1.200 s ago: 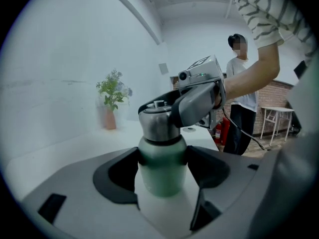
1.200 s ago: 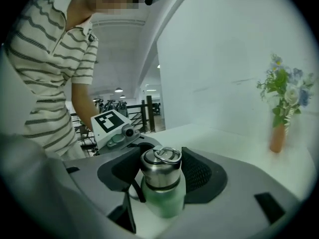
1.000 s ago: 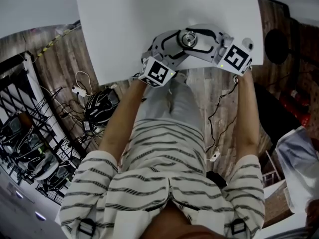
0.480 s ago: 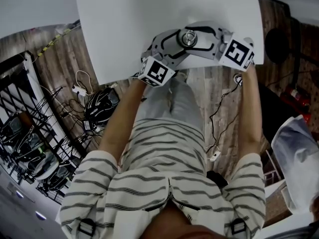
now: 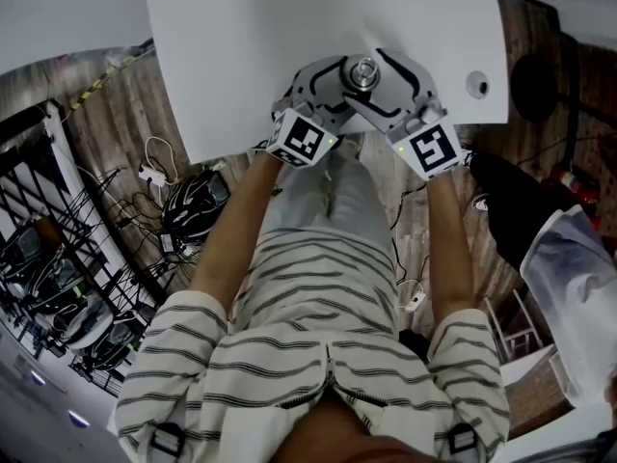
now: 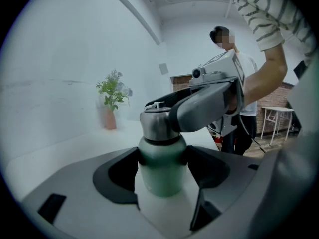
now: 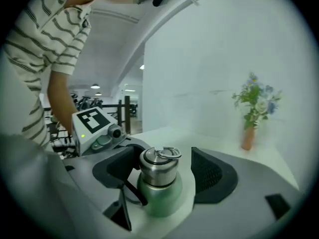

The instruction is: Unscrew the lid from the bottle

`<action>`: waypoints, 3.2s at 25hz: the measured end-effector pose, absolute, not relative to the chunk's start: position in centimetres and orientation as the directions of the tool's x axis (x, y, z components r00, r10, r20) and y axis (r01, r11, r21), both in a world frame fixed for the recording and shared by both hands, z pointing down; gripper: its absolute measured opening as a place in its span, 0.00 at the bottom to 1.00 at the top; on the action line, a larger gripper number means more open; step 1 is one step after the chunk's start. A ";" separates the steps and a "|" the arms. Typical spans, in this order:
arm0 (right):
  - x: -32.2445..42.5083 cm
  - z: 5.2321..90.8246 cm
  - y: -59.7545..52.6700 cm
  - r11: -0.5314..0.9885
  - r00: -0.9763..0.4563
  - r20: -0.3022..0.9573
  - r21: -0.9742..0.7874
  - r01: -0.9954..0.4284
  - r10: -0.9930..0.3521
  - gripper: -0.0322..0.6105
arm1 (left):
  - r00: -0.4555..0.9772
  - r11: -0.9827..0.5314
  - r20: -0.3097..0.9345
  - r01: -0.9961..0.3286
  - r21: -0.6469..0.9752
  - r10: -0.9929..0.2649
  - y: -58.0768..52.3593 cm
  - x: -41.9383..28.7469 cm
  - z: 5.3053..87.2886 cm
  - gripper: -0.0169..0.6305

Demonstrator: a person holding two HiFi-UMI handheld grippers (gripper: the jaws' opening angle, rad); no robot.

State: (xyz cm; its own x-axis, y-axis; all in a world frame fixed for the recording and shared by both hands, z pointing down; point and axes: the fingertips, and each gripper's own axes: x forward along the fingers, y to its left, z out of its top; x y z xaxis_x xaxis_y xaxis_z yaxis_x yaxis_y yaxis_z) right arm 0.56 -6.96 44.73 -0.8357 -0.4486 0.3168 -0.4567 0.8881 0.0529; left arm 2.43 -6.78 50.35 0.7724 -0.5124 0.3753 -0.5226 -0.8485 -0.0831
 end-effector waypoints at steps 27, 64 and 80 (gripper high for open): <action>0.7 45.8 -8.1 0.609 -0.583 0.313 -0.018 -0.793 -0.750 0.47 | 0.772 -0.844 0.367 -0.530 -0.078 -0.519 -6.8 2.7 50.3 0.50; -0.3 46.4 -5.8 0.996 -0.897 0.434 -0.063 0.059 0.081 0.47 | 0.786 -0.859 0.372 -0.507 -0.073 -0.495 -6.8 2.2 50.4 0.50; 0.9 44.9 -7.3 0.718 -0.716 0.244 -0.100 -0.689 -0.654 0.52 | 0.775 -0.853 0.384 -0.518 -0.066 -0.501 -6.6 2.4 50.6 0.50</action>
